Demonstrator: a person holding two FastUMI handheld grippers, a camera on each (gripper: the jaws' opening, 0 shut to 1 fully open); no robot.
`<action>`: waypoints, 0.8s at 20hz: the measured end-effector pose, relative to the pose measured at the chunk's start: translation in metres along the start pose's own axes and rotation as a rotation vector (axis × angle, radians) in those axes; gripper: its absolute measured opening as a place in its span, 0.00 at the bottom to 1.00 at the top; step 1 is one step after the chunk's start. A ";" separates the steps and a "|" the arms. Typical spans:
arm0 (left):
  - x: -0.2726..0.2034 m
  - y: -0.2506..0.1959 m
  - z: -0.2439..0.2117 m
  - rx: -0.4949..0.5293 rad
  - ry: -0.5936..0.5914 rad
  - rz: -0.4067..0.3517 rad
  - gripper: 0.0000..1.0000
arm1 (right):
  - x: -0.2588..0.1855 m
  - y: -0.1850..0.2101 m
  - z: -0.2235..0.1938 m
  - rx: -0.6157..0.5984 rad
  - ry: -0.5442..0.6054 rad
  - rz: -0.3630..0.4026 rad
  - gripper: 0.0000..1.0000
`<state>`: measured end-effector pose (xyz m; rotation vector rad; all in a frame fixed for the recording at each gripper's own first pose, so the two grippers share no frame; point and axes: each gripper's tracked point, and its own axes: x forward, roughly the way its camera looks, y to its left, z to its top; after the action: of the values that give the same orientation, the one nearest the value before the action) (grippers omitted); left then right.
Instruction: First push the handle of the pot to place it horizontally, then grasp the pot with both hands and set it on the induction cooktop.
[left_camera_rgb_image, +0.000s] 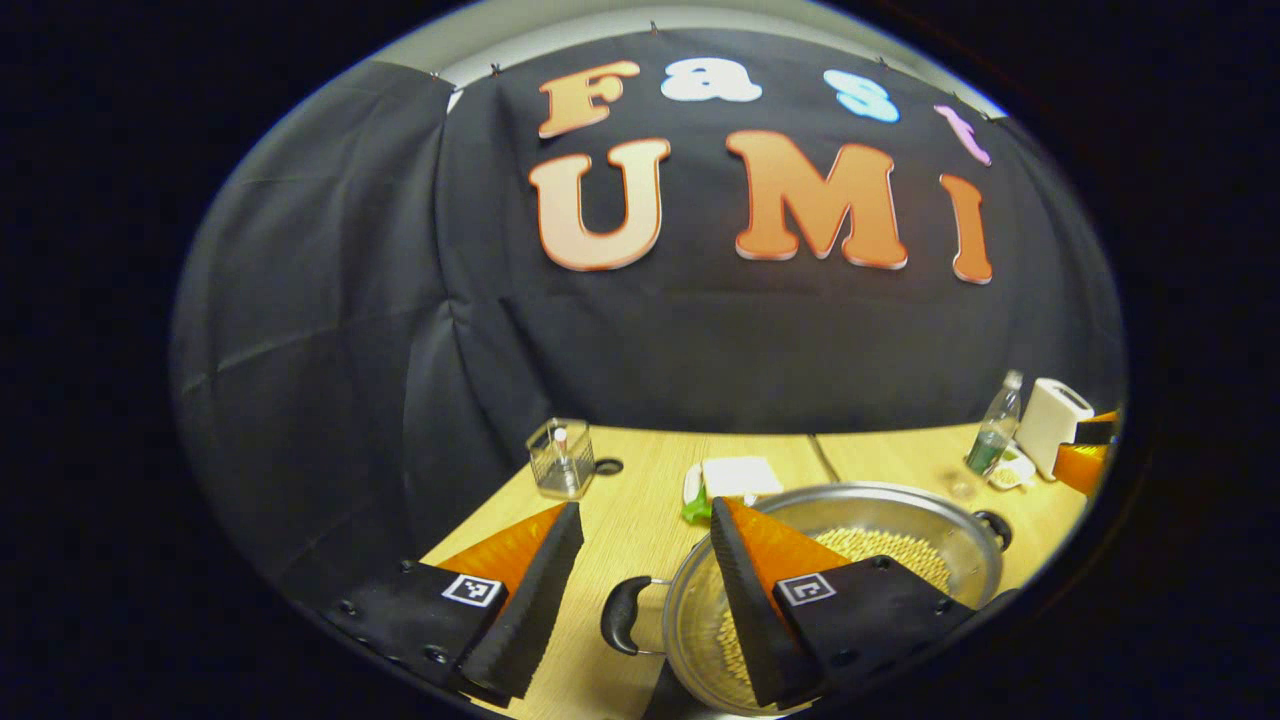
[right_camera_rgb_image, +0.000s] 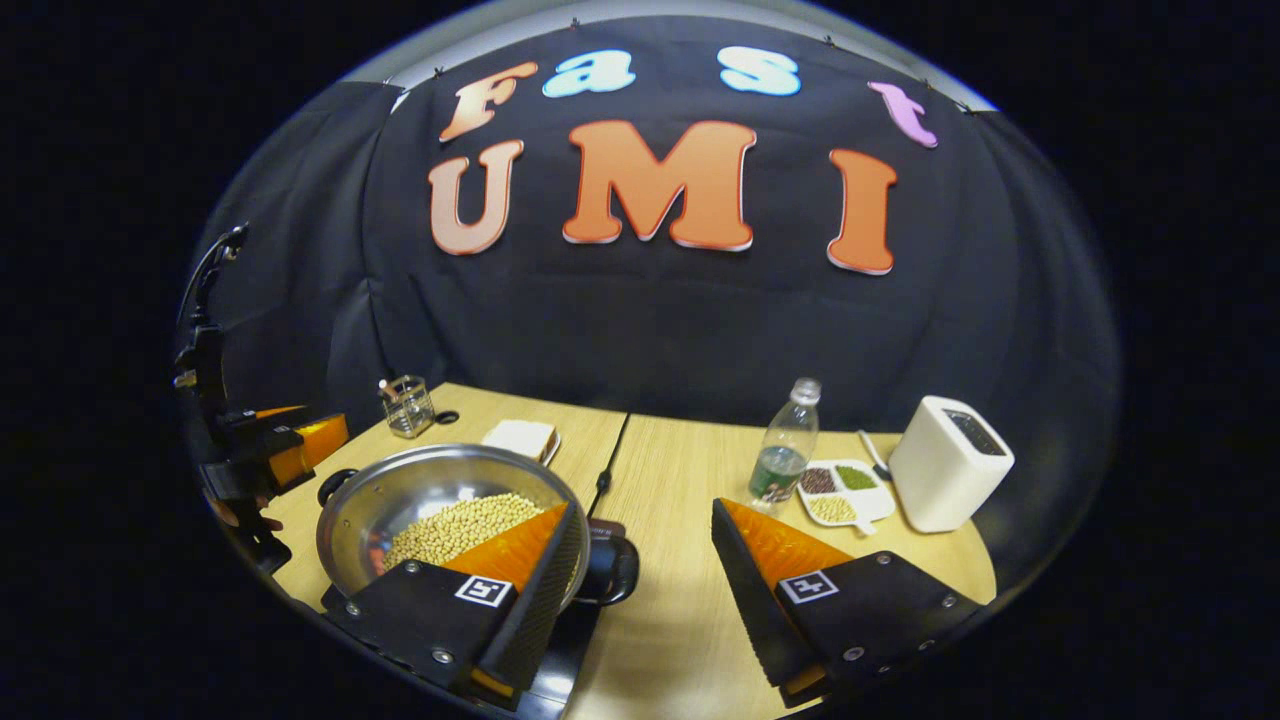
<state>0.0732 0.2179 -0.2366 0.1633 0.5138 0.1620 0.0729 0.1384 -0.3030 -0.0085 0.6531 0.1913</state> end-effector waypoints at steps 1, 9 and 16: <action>-0.015 -0.006 0.019 -0.018 -0.052 -0.013 0.87 | -0.010 -0.012 0.010 -0.012 -0.051 -0.015 0.84; -0.118 -0.059 0.132 -0.071 -0.386 -0.104 0.94 | -0.104 -0.073 0.082 -0.020 -0.319 -0.053 0.89; -0.184 -0.121 0.188 -0.096 -0.568 -0.159 0.97 | -0.175 -0.122 0.136 -0.078 -0.498 -0.092 0.89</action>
<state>0.0229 0.0429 -0.0113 0.0681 -0.0482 -0.0184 0.0404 -0.0023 -0.0954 -0.0633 0.1481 0.1229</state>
